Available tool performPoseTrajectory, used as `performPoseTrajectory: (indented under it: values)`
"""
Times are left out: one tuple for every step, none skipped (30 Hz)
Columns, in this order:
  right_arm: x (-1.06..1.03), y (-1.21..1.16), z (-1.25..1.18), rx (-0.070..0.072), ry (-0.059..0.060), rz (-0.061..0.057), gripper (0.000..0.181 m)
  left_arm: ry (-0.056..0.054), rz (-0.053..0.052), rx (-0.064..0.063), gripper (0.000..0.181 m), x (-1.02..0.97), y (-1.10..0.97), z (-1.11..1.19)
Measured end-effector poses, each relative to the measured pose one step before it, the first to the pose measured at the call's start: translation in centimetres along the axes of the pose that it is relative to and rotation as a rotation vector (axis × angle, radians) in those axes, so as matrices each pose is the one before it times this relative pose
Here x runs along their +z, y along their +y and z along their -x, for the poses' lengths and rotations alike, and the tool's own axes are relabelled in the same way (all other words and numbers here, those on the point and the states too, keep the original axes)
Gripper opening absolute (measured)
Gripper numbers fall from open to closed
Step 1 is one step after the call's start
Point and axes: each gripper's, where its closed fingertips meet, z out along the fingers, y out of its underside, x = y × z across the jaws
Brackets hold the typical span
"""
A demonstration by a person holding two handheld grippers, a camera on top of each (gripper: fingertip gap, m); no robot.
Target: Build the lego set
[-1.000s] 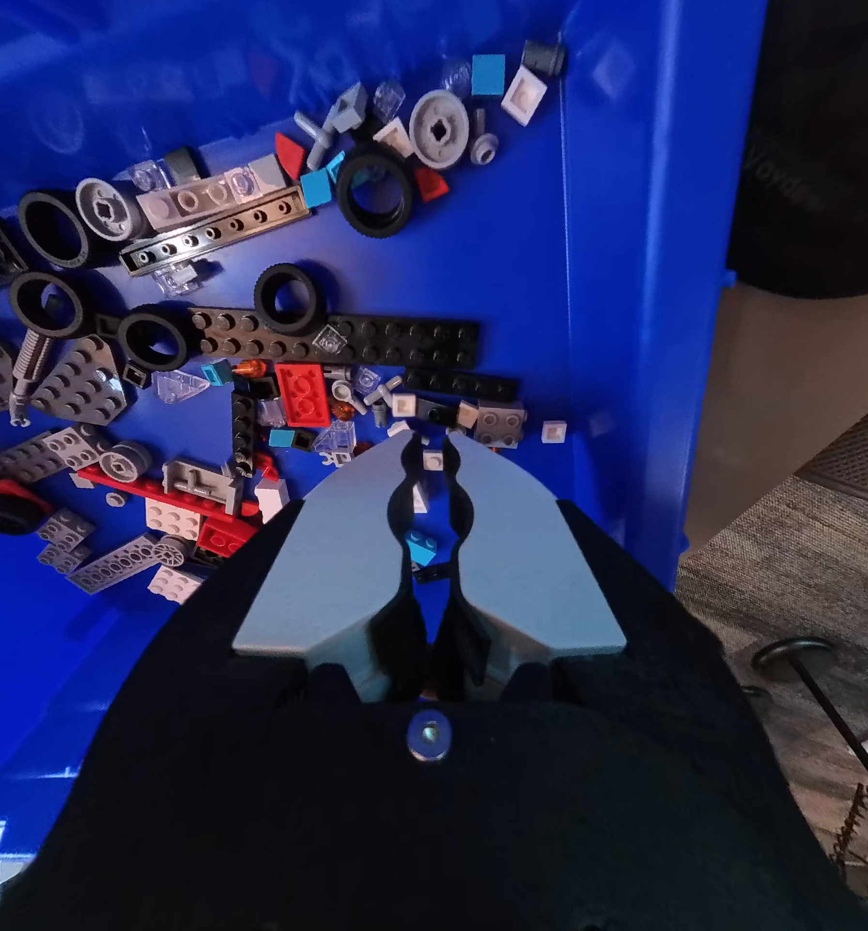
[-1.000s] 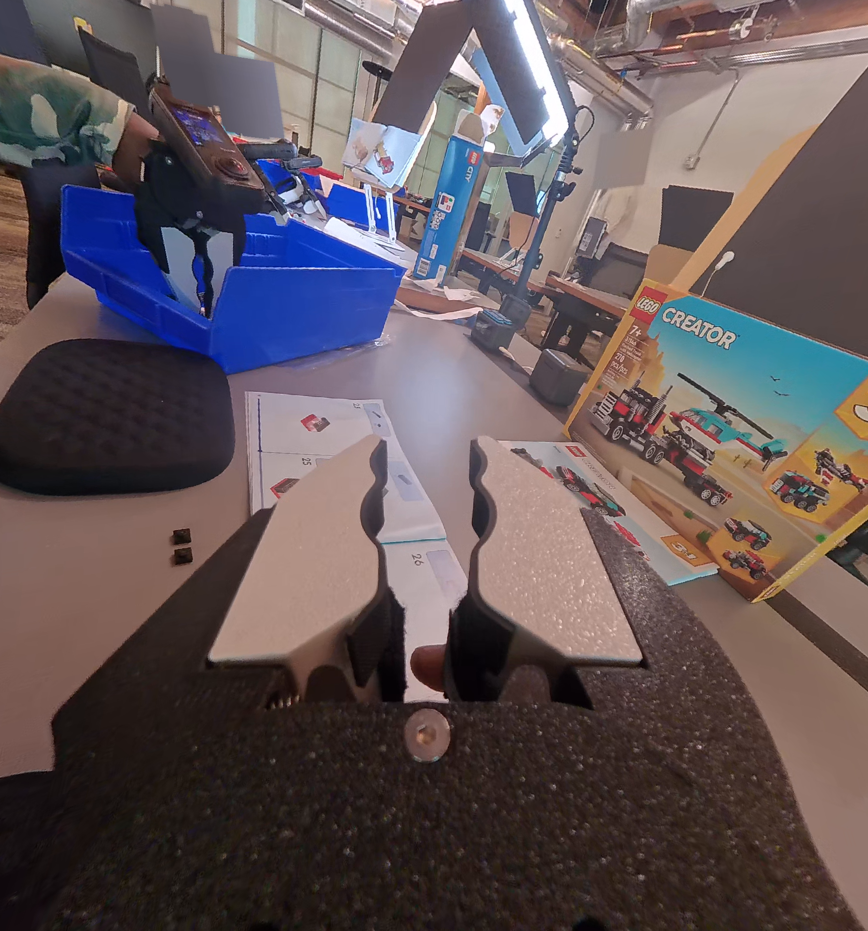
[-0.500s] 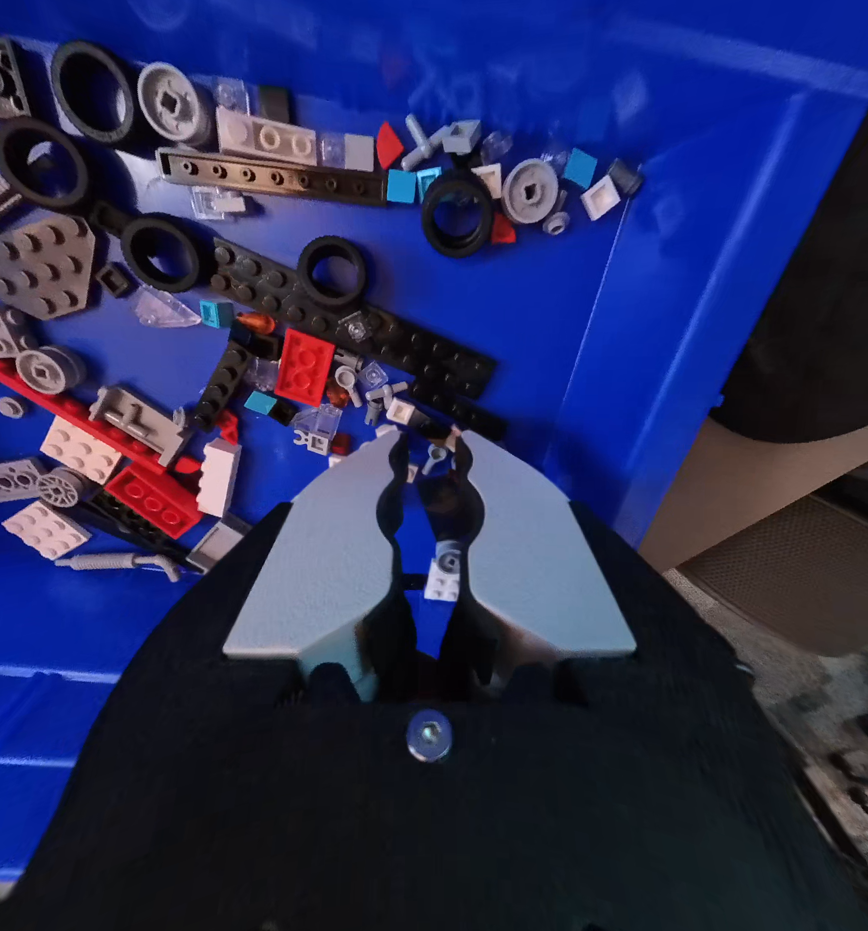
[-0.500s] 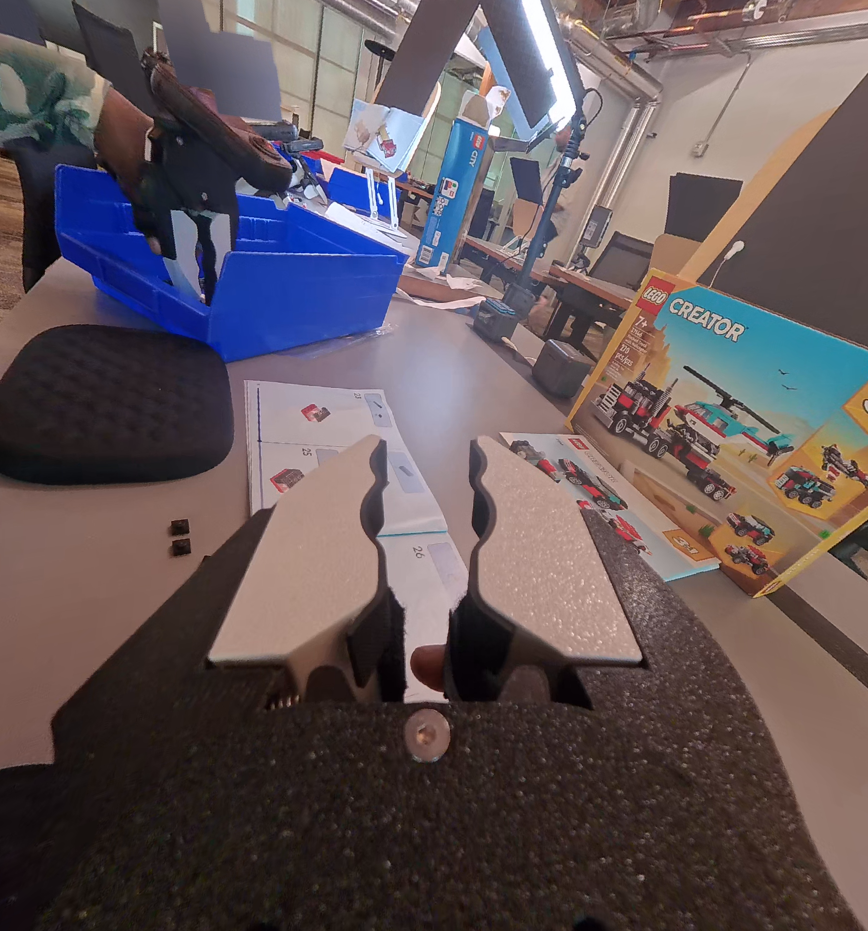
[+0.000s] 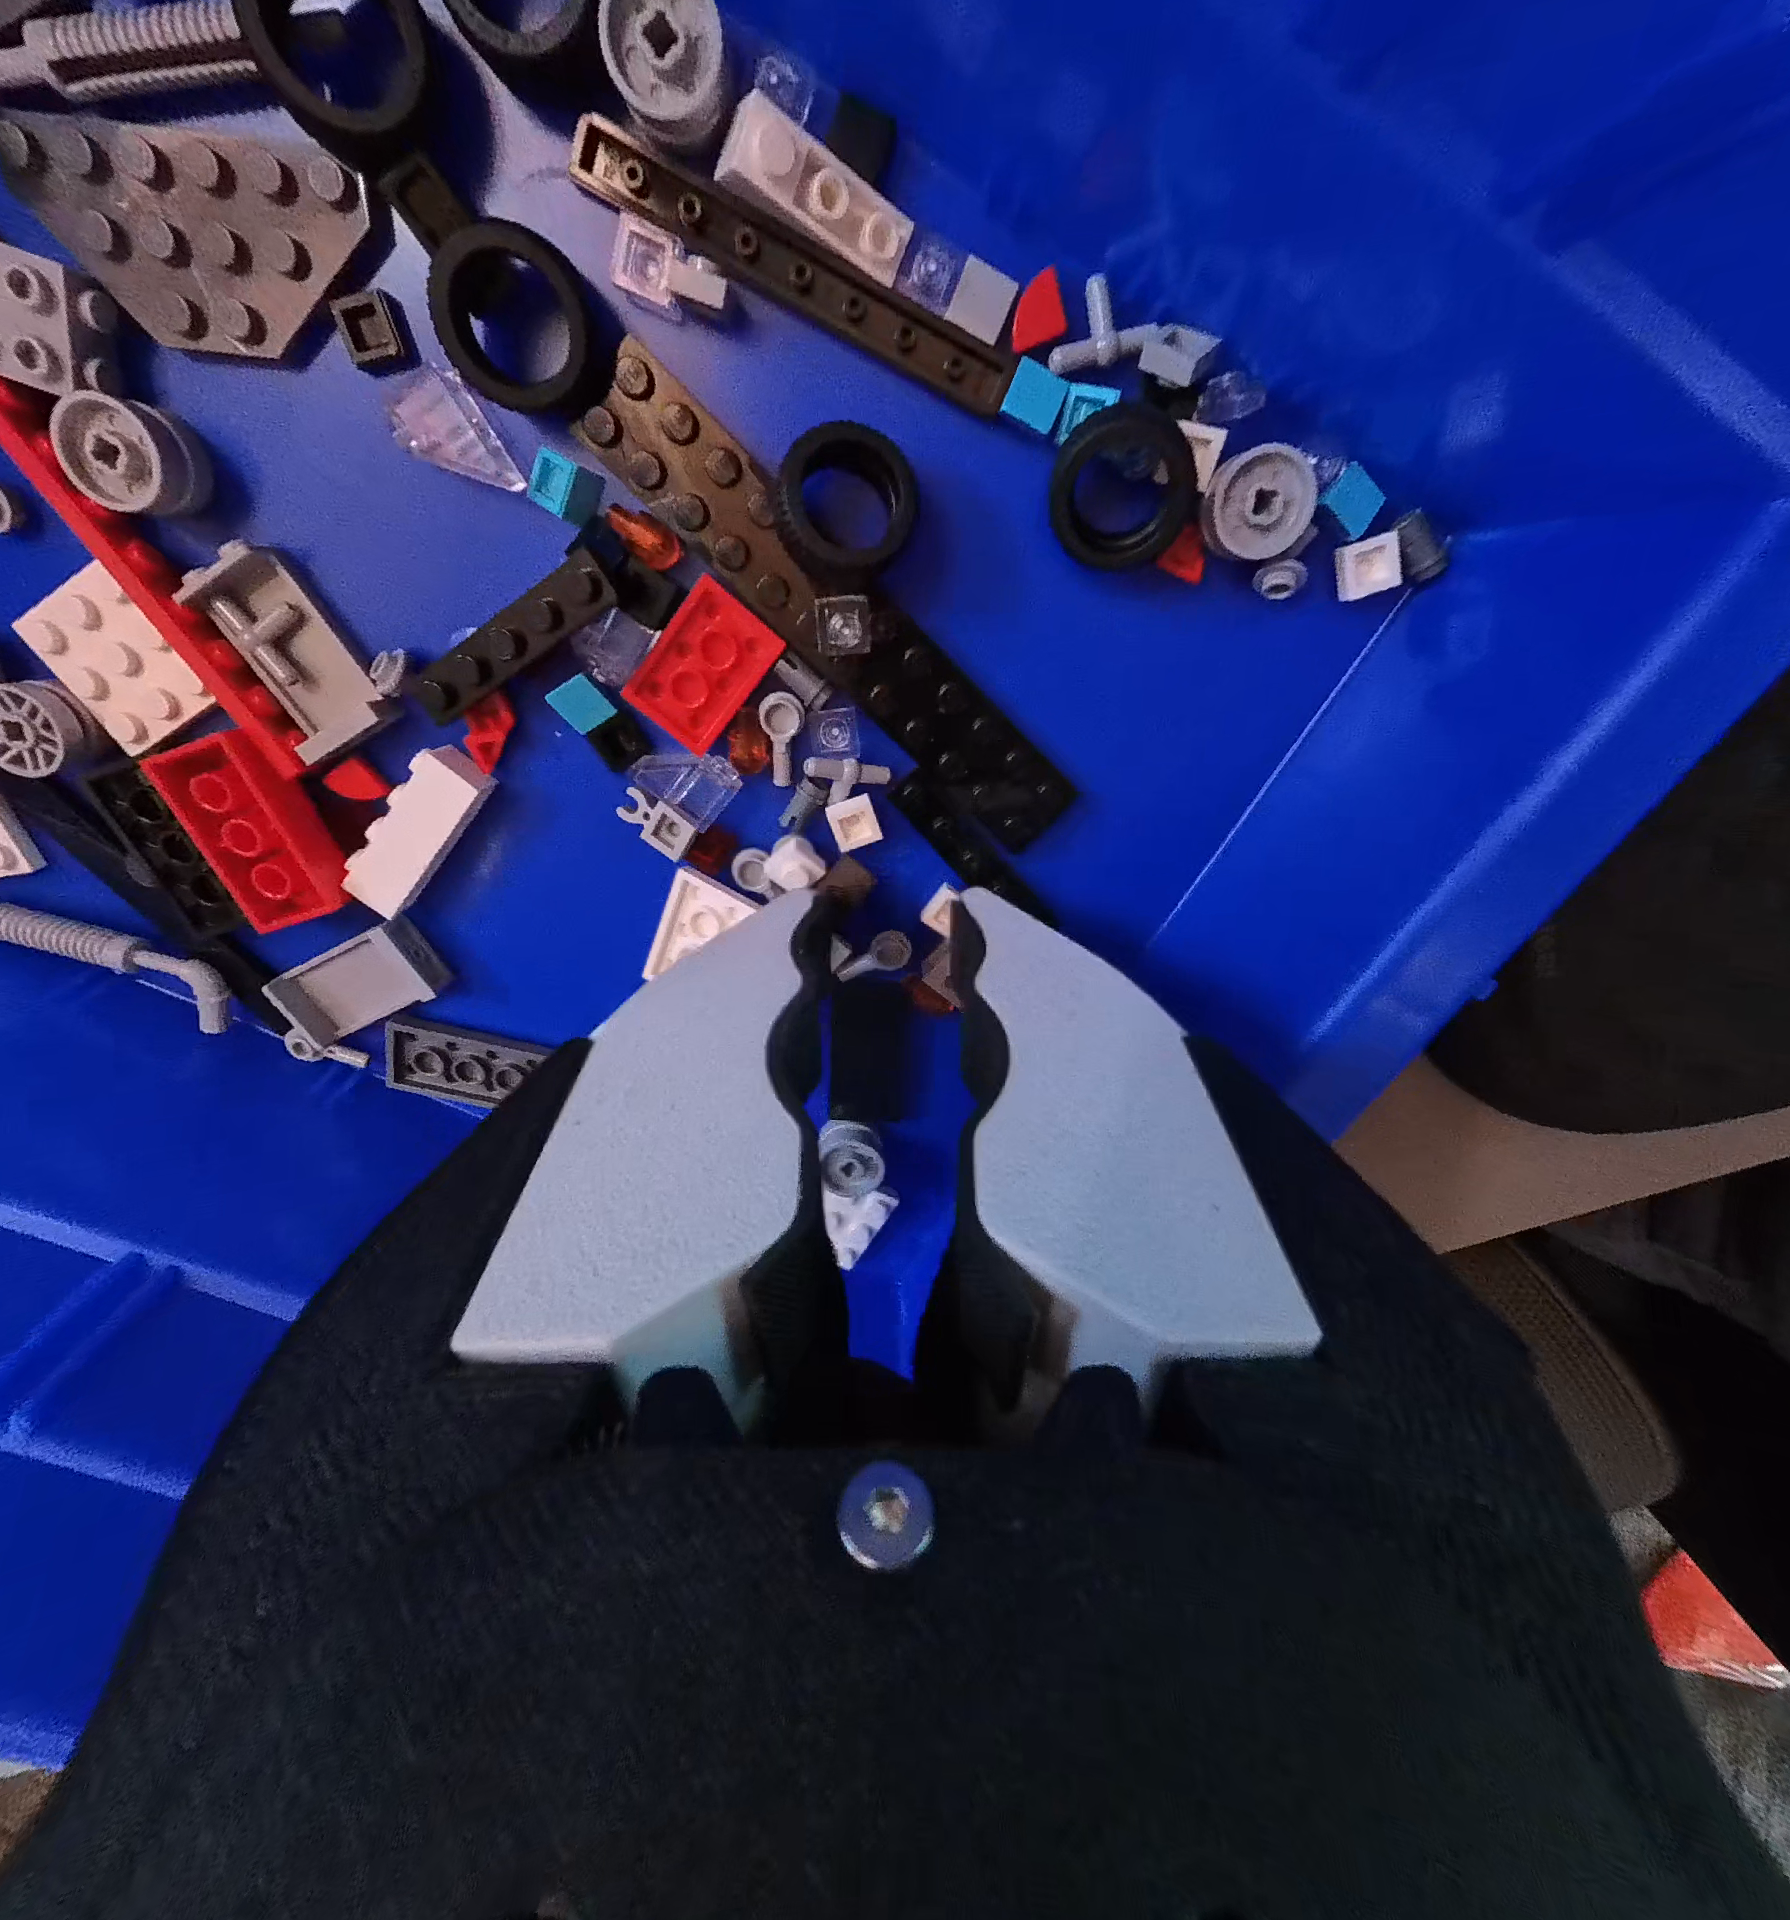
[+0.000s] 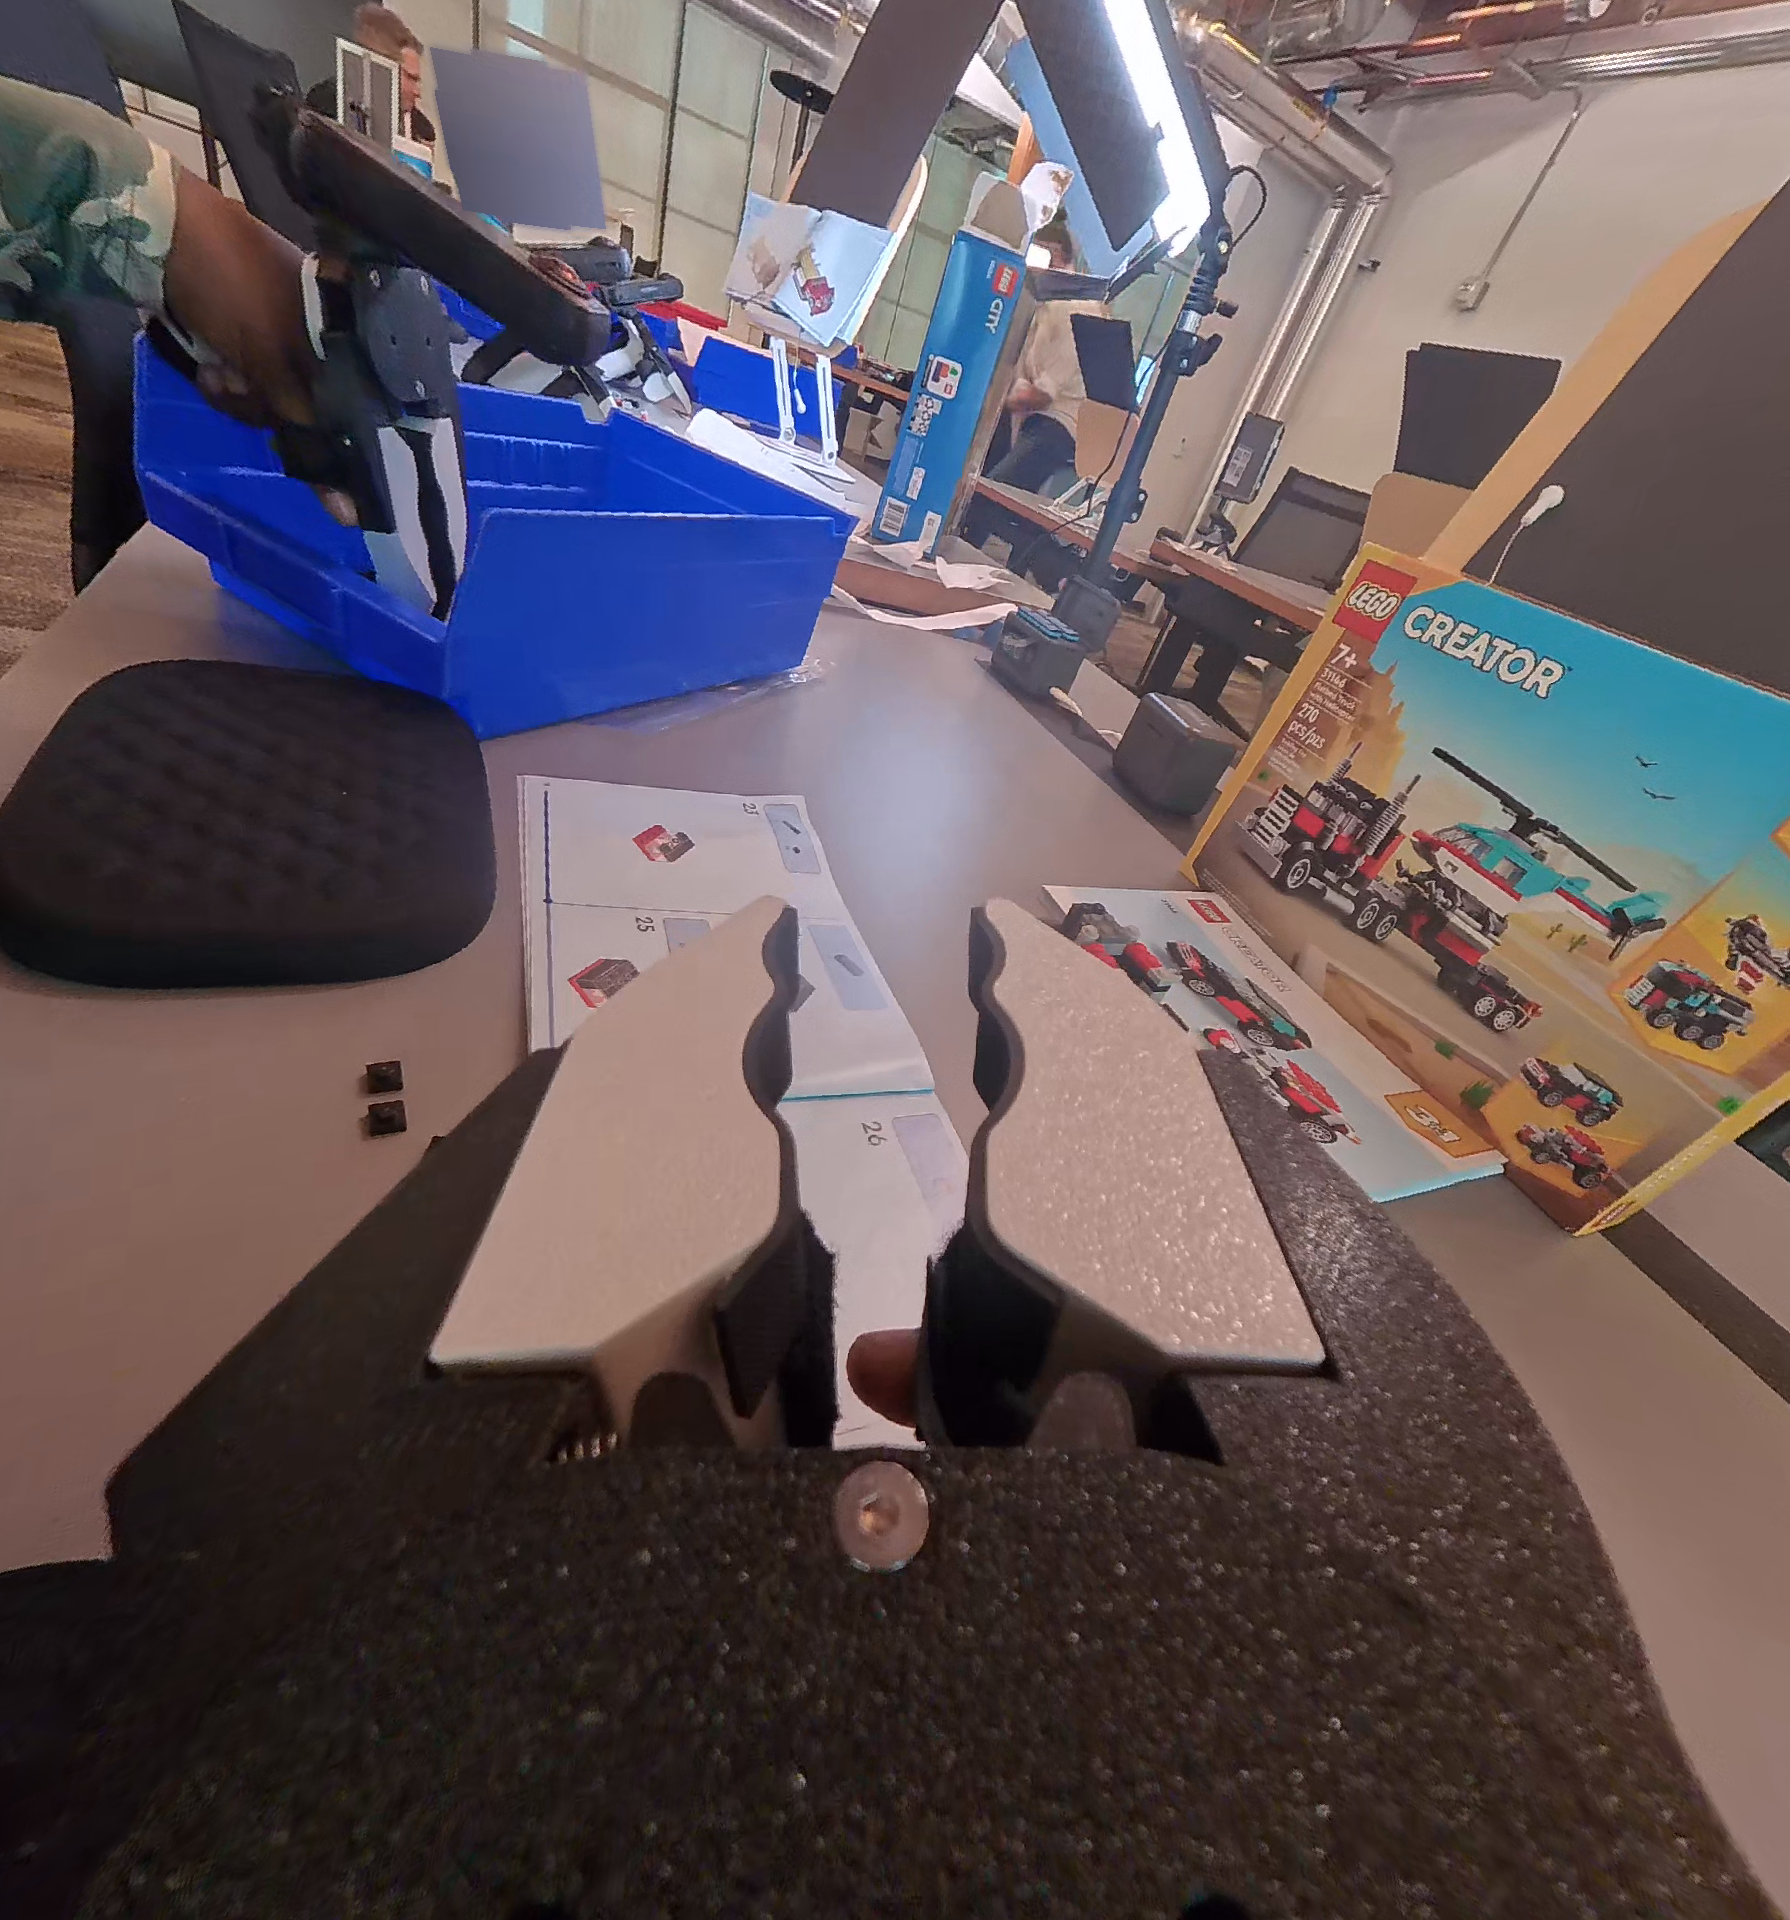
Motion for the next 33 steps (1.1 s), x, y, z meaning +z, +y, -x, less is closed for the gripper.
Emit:
performPoseTrajectory:
  values:
    - [0.01, 0.038, 0.025, 0.0003, -0.0015, 0.0015, 0.031, -0.0089, 0.0011, 0.0023, 0.022, -0.025, -0.009, 0.139]
    - [0.008, 0.05, 0.009, 0.0005, -0.0013, 0.0029, 0.032, -0.0053, 0.0024, 0.0081, 0.022, -0.089, 0.021, 0.048]
    - [0.007, 0.073, 0.006, 0.0002, -0.0007, 0.0032, 0.032, 0.0006, 0.0054, 0.0142, 0.021, -0.115, 0.069, -0.073]
    - [0.011, 0.044, 0.005, 0.0002, -0.0011, 0.0024, 0.032, -0.0018, 0.0097, 0.0193, 0.021, -0.138, 0.119, -0.066]
    - [0.021, 0.025, 0.027, -0.0002, -0.0016, 0.0015, 0.032, -0.0114, 0.0129, 0.0195, 0.02, -0.135, 0.177, 0.091]
    - [0.016, 0.007, 0.022, -0.0007, -0.0016, 0.0007, 0.032, -0.016, 0.0144, 0.0179, 0.019, -0.146, 0.199, 0.199]
    - [0.016, 0.016, 0.027, -0.0003, -0.0015, 0.0007, 0.032, -0.0127, 0.0107, 0.0178, 0.018, -0.17, 0.164, 0.181]
    - [0.013, 0.032, 0.028, 0.0003, -0.0018, 0.001, 0.032, -0.0106, -0.0002, 0.0196, 0.016, -0.192, 0.003, 0.164]
    - [0.019, 0.03, 0.024, 0.0008, -0.0016, 0.0016, 0.032, -0.0131, -0.0119, 0.0169, 0.015, -0.151, -0.206, 0.232]
    - [0.031, 0.026, 0.035, 0.0001, -0.0022, 0.0015, 0.032, -0.0091, -0.0161, 0.009, 0.011, -0.057, -0.317, 0.202]
    - [0.026, 0.006, 0.048, -0.001, -0.0024, 0.0012, 0.032, 0.0099, -0.0114, 0.0, 0.01, 0.099, -0.297, -0.028]
    - [0.027, 0.032, 0.037, -0.0019, -0.002, 0.0025, 0.032, 0.0279, -0.0014, -0.0094, 0.009, 0.211, -0.145, -0.26]
    - [0.012, 0.041, 0.03, -0.0028, -0.0004, 0.0036, 0.032, 0.0231, 0.0078, -0.0165, 0.008, 0.263, 0.017, -0.174]
    - [-0.023, 0.062, -0.013, -0.0032, 0.0019, 0.004, 0.032, 0.0051, 0.011, -0.0172, 0.007, 0.24, 0.124, 0.071]
    - [-0.022, 0.05, -0.035, -0.002, 0.0032, 0.0036, 0.032, 0.0001, 0.0056, -0.0112, 0.006, 0.179, 0.099, 0.117]
    - [-0.032, 0.035, -0.05, -0.0002, 0.0028, 0.0014, 0.032, 0.0097, -0.0039, -0.0048, 0.005, 0.129, -0.015, -0.054]
    - [-0.018, 0.0, -0.045, 0.0014, 0.0016, -0.001, 0.032, 0.0101, -0.006, -0.0024, 0.005, 0.113, -0.054, -0.071]
    - [-0.011, -0.025, -0.014, 0.0021, 0.0001, -0.0019, 0.032, -0.0013, -0.001, -0.0009, 0.006, 0.099, -0.006, 0.088]
    - [0.016, -0.01, 0.014, 0.0012, -0.0012, -0.001, 0.032, -0.0038, 0.0029, 0.0021, 0.006, 0.082, 0.027, 0.11]
    - [0.024, 0.02, 0.036, -0.0006, -0.0018, 0.0013, 0.032, 0.0039, 0.0048, 0.005, 0.006, 0.088, 0.046, -0.021]
    - [0.025, 0.034, 0.04, -0.0023, -0.0017, 0.0029, 0.032, 0.0066, 0.0063, 0.0063, 0.007, 0.066, 0.065, -0.076]
    - [0.025, 0.044, 0.044, -0.0023, -0.001, 0.0032, 0.032, 0.0029, 0.0043, 0.0058, 0.007, 0.02, 0.042, -0.028]
    - [0.012, 0.04, 0.018, -0.0012, -0.0008, 0.0029, 0.032, 0.0014, 0.002, 0.004, 0.007, 0.007, 0.008, -0.001]
    - [0.018, 0.032, 0.01, 0.0, -0.0009, 0.0018, 0.032, 0.0022, 0.0019, 0.0021, 0.007, 0.008, 0.016, 0.005]
    - [0.007, 0.005, 0.005, 0.0007, -0.0008, 0.0001, 0.032, 0.0021, 0.0022, 0.0024, 0.007, 0.007, 0.009, 0.009]
    - [-0.003, -0.013, 0.013, 0.0005, -0.0006, -0.001, 0.032, 0.0005, 0.0033, 0.0045, 0.007, 0.009, 0.016, 0.015]
    - [-0.006, -0.007, 0.005, 0.0001, -0.0002, -0.0006, 0.032, -0.0046, 0.0046, 0.007, 0.007, 0.0, 0.013, 0.069]
    - [0.0, 0.001, -0.003, -0.0001, 0.0002, 0.0001, 0.032, -0.0151, 0.0062, 0.0098, 0.01, -0.015, 0.032, 0.175]
    - [-0.002, 0.003, -0.001, 0.0, 0.0001, 0.0002, 0.032, -0.0221, 0.0129, 0.011, 0.014, 0.01, 0.152, 0.252]
    - [-0.005, 0.009, -0.005, 0.0004, -0.0001, 0.0005, 0.032, -0.0101, 0.0135, 0.0102, 0.013, 0.074, 0.182, 0.074]
    - [0.003, -0.005, 0.014, 0.0001, -0.0003, -0.0002, 0.032, 0.0121, 0.0019, 0.0088, 0.013, 0.094, 0.016, -0.273]
    - [0.01, -0.001, 0.003, -0.0003, -0.0005, 0.0, 0.032, 0.0105, -0.0003, 0.0061, 0.014, 0.104, -0.013, -0.229]
    - [0.013, 0.022, 0.02, 0.0, -0.0008, 0.0013, 0.032, -0.0048, -0.0001, 0.0025, 0.012, 0.027, 0.007, 0.018]
